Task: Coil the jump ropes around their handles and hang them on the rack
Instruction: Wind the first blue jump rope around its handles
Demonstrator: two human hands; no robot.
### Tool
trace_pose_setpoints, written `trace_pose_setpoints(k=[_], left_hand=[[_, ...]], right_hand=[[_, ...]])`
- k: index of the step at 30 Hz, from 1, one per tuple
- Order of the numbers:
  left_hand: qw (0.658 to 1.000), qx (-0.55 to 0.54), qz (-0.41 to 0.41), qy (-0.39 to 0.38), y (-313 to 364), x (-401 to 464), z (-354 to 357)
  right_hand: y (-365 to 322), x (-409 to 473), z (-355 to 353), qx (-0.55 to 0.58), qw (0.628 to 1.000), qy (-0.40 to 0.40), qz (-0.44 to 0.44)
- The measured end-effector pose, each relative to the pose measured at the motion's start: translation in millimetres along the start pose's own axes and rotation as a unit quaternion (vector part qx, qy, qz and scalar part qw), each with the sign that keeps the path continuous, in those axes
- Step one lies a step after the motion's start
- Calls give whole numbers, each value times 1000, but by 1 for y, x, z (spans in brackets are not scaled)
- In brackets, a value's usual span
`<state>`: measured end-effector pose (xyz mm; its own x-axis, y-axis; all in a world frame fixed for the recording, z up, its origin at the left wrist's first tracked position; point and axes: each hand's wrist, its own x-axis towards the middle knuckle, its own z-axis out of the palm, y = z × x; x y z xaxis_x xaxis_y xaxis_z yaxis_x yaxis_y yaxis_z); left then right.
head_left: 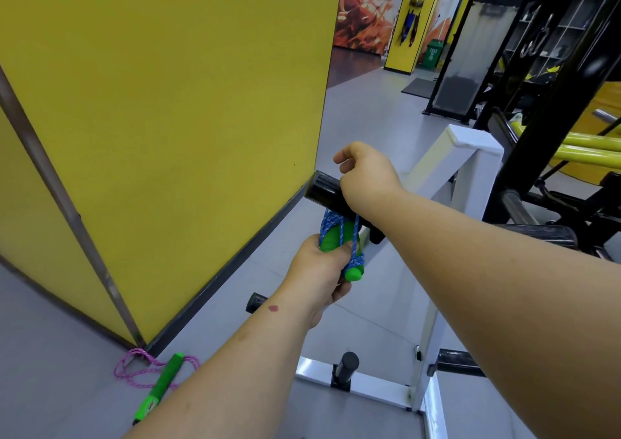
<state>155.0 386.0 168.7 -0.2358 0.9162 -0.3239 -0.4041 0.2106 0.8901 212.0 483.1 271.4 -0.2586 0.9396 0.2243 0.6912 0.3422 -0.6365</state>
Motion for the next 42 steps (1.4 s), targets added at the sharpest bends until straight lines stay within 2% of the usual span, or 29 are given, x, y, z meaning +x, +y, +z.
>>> trace_pose_setpoints(k=[10, 16, 19, 24, 36, 42], left_hand=[[991, -129, 0, -39, -8, -7, 8], [961, -263, -67, -52, -5, -13, 4], [963, -249, -98, -36, -3, -13, 3], [957, -247, -150, -3, -4, -11, -4], [951, -262, -166, -2, -11, -10, -7], [936, -288, -204, 7, -11, -13, -5]], right_hand=[[-1, -3, -1, 40, 999, -5, 10], [-3, -3, -8, 105, 993, -48, 14], [-3, -1, -9, 135, 989, -46, 30], [-6, -4, -9, 121, 991, -51, 34], [-7, -5, -8, 101, 993, -49, 22], [-8, -7, -9, 92, 995, -43, 16]])
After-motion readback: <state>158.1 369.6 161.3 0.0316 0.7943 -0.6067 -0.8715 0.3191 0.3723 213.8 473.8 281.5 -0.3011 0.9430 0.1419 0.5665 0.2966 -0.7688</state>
